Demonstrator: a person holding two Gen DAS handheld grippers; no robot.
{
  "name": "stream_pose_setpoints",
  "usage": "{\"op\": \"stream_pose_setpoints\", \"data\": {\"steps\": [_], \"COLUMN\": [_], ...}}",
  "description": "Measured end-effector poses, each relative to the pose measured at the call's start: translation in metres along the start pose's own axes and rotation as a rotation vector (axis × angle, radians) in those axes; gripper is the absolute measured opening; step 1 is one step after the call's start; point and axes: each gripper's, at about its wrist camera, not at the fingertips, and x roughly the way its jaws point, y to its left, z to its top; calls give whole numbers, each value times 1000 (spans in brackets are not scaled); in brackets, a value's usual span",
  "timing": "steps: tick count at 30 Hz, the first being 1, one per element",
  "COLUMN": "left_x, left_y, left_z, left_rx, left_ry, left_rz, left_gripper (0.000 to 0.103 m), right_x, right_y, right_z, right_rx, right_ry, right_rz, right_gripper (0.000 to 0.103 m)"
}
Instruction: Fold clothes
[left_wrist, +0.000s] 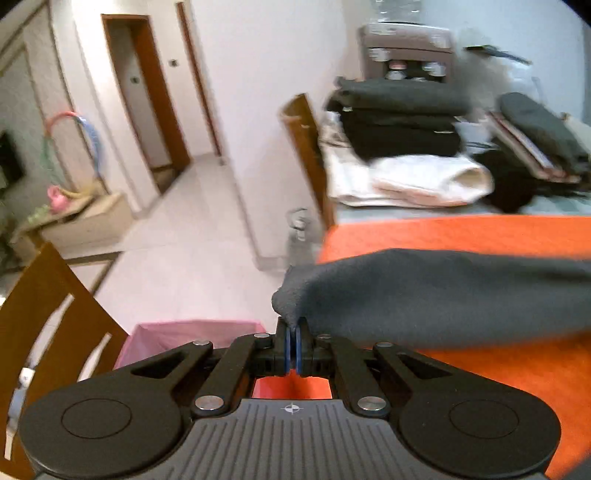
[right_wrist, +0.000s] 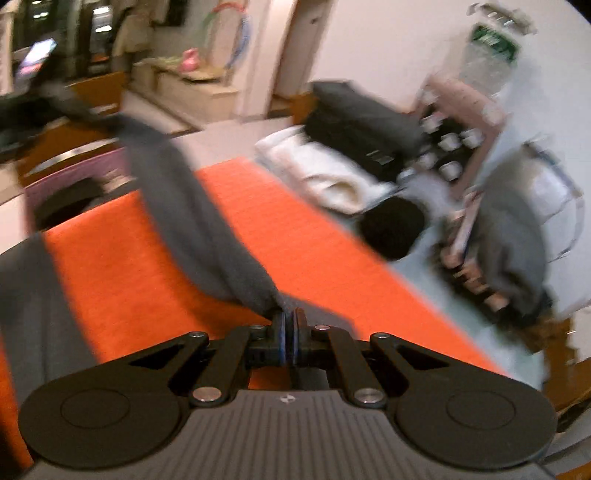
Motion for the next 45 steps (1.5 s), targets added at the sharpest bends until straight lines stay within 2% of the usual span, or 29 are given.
{"op": "stream_pose_setpoints", "data": {"steps": [5, 8, 11, 15, 19, 25, 27, 30, 34, 42, 45], "left_x": [44, 61, 73, 70, 55, 31, 27, 22, 26, 42, 50], "left_y": [6, 9, 16, 37, 56, 76, 73, 64, 45, -7, -25], "left_z": [-11, -27, -44, -60, -67, -59, -53, -42, -27, 2, 13], "left_rx": [-65, -60, -69, -166, -239, -372, -396, -439, -482, -448, -421], "left_ry": [9, 65, 124, 167, 176, 183, 189, 193, 227, 285, 319], "left_rz": [19, 12, 4, -31, -43, -67, -88, -141, -193, -270, -270], "left_gripper": [5, 6, 14, 27, 40, 41, 41, 41, 41, 46, 47], "right_x": [32, 48, 54, 55, 58, 59, 56, 47, 32, 0, -10], "right_y": [61, 87, 95, 97, 95, 94, 93, 92, 88, 76, 72], "right_z": [-28, -38, -41, -40, -39, -35, -33, -29, -26, -40, -52], "right_rx": [-51, -82, -69, -54, -58, -46, -24, 17, 64, 191, 236], "right_ry": [121, 181, 205, 216, 223, 209, 197, 166, 135, 120, 125], "right_rz": [124, 139, 123, 111, 105, 94, 91, 79, 51, -45, -79], "right_gripper": [4, 4, 5, 6, 8, 11, 15, 30, 36, 37, 37]}}
